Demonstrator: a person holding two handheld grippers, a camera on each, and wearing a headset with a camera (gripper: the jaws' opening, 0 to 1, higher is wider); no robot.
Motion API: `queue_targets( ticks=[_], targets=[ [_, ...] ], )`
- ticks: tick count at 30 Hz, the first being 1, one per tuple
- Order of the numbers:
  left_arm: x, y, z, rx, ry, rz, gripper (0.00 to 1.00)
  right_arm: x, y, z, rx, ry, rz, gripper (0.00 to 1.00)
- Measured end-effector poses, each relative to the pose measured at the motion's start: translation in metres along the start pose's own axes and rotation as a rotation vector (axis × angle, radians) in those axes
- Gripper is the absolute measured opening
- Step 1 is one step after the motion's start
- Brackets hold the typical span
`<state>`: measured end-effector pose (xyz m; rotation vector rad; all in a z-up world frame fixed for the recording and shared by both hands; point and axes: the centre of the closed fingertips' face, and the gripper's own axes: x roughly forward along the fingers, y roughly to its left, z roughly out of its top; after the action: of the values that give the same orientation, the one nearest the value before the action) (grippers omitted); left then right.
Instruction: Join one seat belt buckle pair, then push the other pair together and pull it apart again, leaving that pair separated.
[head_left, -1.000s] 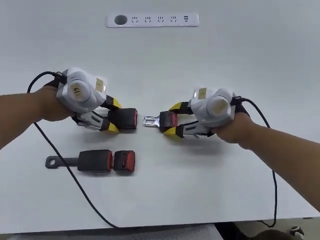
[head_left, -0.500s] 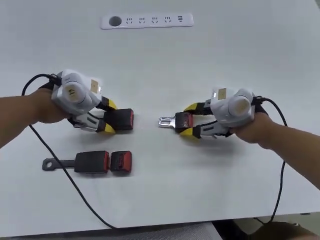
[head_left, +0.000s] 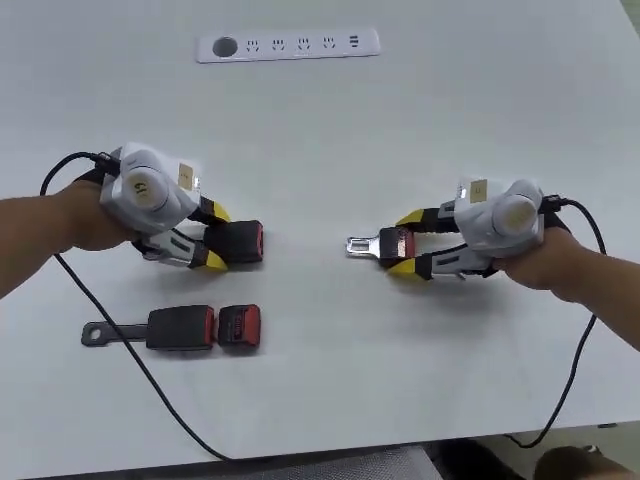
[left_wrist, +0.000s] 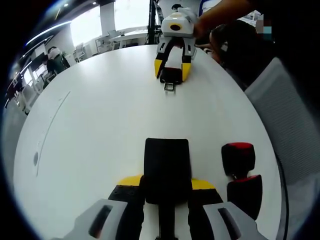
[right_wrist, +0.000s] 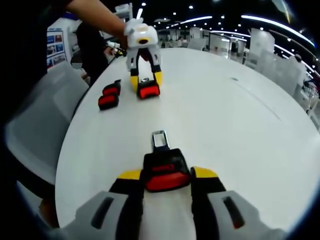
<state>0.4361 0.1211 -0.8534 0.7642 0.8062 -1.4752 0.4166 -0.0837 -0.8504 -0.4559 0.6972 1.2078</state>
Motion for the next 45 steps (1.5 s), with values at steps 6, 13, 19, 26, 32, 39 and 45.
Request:
queue_targets(
  ticks=[6, 13, 19, 26, 32, 39, 45],
  targets=[
    [0.0, 0.0, 0.0, 0.004, 0.007, 0.002, 0.34, -0.007, -0.002, -0.003, 0.014, 0.011, -0.008, 0.38],
    [0.001, 0.0, 0.002, -0.002, 0.037, 0.002, 0.34, -0.007, -0.002, -0.001, 0.005, 0.025, 0.0, 0.44],
    [-0.005, -0.001, 0.016, -0.063, 0.022, 0.028, 0.52, -0.011, -0.01, 0.005, 0.061, -0.003, -0.074, 0.66],
    [-0.038, 0.018, 0.03, -0.238, -0.125, 0.212, 0.72, -0.019, -0.02, 0.02, 0.17, -0.06, -0.234, 0.79],
    [-0.066, 0.019, 0.028, -0.428, -0.251, 0.353, 0.93, -0.022, -0.018, 0.028, 0.24, -0.109, -0.334, 0.87],
    [-0.1, -0.002, 0.014, -0.581, -0.364, 0.47, 1.0, -0.031, 0.004, 0.048, 0.316, -0.188, -0.419, 0.94],
    [-0.124, -0.033, -0.003, -0.636, -0.438, 0.539, 1.0, -0.038, 0.029, 0.06, 0.306, -0.218, -0.477, 0.98]
  ],
)
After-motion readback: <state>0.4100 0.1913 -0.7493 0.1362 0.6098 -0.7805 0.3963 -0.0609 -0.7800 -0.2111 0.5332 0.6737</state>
